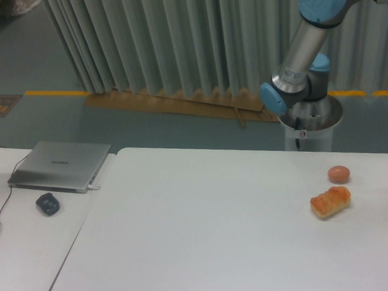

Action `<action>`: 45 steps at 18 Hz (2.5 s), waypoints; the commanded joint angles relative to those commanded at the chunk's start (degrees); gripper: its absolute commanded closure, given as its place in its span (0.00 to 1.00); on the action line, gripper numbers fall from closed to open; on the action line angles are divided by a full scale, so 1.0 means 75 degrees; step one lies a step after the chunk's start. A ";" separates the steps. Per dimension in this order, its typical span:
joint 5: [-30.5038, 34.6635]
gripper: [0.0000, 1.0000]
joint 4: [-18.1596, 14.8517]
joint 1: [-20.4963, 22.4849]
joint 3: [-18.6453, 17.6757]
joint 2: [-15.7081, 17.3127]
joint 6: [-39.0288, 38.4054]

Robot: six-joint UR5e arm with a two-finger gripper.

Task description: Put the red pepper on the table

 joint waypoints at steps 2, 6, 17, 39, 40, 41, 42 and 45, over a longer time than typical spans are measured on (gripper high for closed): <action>0.0012 0.54 0.0023 -0.0012 -0.0035 -0.0012 -0.0025; 0.0164 0.00 0.0128 -0.0058 -0.0210 -0.0035 0.0127; 0.0352 0.00 0.0234 -0.0082 0.0187 -0.0129 0.0866; 0.0738 0.00 0.0902 0.0023 -0.0375 -0.0281 0.1546; 0.0738 0.00 0.0914 0.0023 -0.0398 -0.0281 0.1557; 0.0738 0.00 0.0926 0.0023 -0.0468 -0.0270 0.1546; 0.0738 0.00 0.0937 0.0023 -0.0480 -0.0258 0.1534; 0.0738 0.12 0.0926 0.0023 -0.0481 -0.0246 0.1476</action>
